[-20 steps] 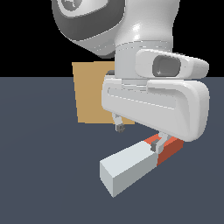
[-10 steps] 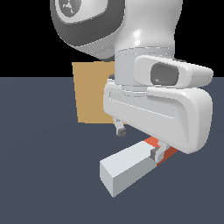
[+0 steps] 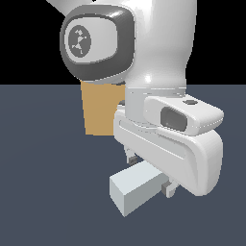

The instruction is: Insert the peg into the horizontal hole in a box.

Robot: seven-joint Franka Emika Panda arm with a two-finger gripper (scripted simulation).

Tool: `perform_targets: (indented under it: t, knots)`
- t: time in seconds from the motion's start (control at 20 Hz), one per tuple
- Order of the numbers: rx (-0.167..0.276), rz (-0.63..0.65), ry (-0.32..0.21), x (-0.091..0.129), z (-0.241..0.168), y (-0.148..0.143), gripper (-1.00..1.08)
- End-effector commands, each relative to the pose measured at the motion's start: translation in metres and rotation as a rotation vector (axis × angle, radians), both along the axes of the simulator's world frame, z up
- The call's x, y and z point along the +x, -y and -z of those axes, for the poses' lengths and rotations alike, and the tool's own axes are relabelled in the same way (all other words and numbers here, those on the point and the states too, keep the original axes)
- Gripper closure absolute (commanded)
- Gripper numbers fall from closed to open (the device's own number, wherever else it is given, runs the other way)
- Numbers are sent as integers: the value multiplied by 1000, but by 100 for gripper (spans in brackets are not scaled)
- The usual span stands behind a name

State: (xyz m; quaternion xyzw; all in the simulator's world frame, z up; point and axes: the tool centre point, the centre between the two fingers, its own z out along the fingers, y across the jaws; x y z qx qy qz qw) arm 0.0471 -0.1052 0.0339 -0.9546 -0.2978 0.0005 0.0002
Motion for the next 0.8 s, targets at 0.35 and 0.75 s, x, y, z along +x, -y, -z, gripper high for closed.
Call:
perform_targets:
  t: [0.35,0.75]
  knots:
    - [0,1,1,1,12,0,108]
    - [0,1,0,1,12,1,108]
